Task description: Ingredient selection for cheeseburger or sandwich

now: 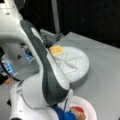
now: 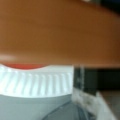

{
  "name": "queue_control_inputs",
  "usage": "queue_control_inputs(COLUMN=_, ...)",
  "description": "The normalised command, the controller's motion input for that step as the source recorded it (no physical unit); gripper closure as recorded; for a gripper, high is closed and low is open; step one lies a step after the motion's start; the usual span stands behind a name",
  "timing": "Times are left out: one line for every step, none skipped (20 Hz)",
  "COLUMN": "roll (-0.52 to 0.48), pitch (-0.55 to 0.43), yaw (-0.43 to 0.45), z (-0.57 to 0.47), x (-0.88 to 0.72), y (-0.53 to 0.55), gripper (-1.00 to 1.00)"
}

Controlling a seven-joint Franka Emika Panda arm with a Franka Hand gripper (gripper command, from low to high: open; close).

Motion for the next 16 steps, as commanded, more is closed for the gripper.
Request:
queue_control_inputs(roll=-0.137, pitch=0.037, yaw=0.161, z=-0.05, x=0.12, y=0.03, gripper=1.0)
queue_control_inputs(roll=-0.136, pitch=0.037, yaw=0.158, z=-0.05, x=0.12, y=0.03, gripper=1.0)
queue_control_inputs(roll=-0.135, pitch=0.04, yaw=0.155, z=-0.04, x=0.11, y=0.03, gripper=1.0)
queue_control_inputs(roll=-0.138, pitch=0.043, yaw=0.153, z=-0.04, x=0.11, y=0.03, gripper=1.0)
queue_control_inputs(roll=-0.14, pitch=0.044, yaw=0.151, z=-0.03, x=0.1, y=0.04, gripper=1.0)
queue_control_inputs(roll=-0.14, pitch=0.045, yaw=0.148, z=-0.03, x=0.09, y=0.04, gripper=1.0)
queue_control_inputs(roll=-0.14, pitch=0.046, yaw=0.147, z=-0.02, x=0.09, y=0.04, gripper=1.0)
queue_control_inputs(roll=-0.143, pitch=0.049, yaw=0.145, z=-0.02, x=0.09, y=0.04, gripper=1.0)
queue_control_inputs(roll=-0.152, pitch=0.059, yaw=0.147, z=-0.01, x=0.09, y=0.04, gripper=-1.0)
queue_control_inputs(roll=-0.154, pitch=0.062, yaw=0.147, z=-0.01, x=0.08, y=0.03, gripper=-1.0)
queue_control_inputs(roll=-0.147, pitch=0.057, yaw=0.148, z=0.0, x=0.08, y=0.03, gripper=-1.0)
queue_control_inputs(roll=-0.157, pitch=0.065, yaw=0.144, z=0.01, x=0.07, y=0.04, gripper=-1.0)
queue_control_inputs(roll=-0.152, pitch=0.064, yaw=0.136, z=0.02, x=0.07, y=0.05, gripper=-1.0)
queue_control_inputs(roll=-0.148, pitch=0.063, yaw=0.134, z=0.02, x=0.07, y=0.05, gripper=-1.0)
queue_control_inputs(roll=-0.143, pitch=0.062, yaw=0.131, z=0.03, x=0.07, y=0.06, gripper=-1.0)
queue_control_inputs(roll=-0.141, pitch=0.06, yaw=0.13, z=0.03, x=0.07, y=0.06, gripper=-1.0)
